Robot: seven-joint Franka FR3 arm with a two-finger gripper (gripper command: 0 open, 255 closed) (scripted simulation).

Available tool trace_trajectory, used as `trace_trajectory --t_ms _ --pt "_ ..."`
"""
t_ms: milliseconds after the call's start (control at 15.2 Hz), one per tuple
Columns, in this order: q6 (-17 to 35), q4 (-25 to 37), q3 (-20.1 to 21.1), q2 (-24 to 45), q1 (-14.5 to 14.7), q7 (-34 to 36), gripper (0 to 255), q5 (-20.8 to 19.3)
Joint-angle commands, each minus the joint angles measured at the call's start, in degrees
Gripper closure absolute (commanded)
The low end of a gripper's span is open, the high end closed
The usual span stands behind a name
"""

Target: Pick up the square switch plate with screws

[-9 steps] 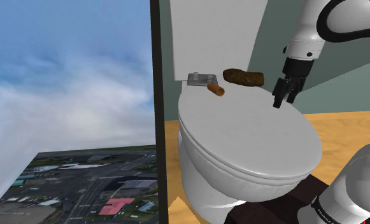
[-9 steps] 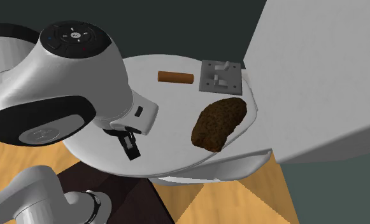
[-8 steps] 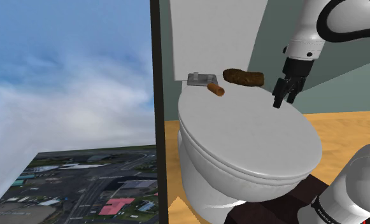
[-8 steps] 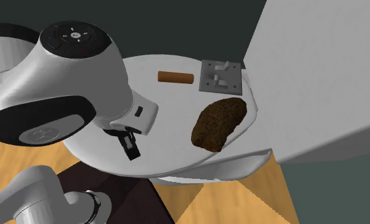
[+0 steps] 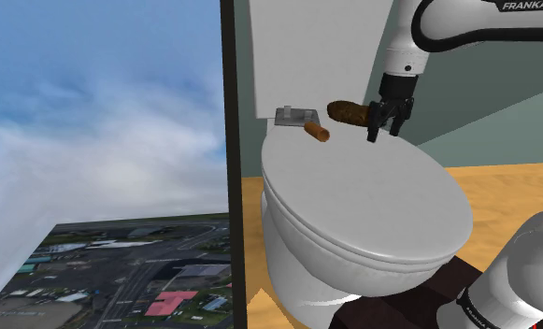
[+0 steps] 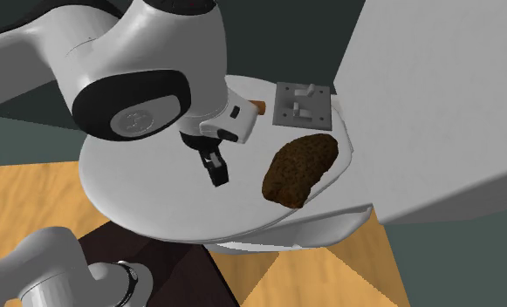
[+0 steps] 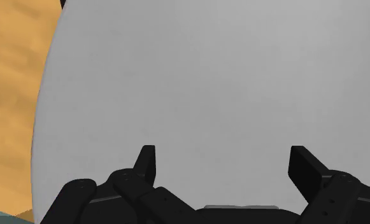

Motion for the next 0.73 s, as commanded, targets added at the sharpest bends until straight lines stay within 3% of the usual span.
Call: trace_trajectory --t_ms 0,660 --pt "0.70 4.74 0.74 5.18 -0.03 1.22 0 -0.39" --pt "-1.31 30.58 3.04 28.18 0.10 6.75 0 -4.25"
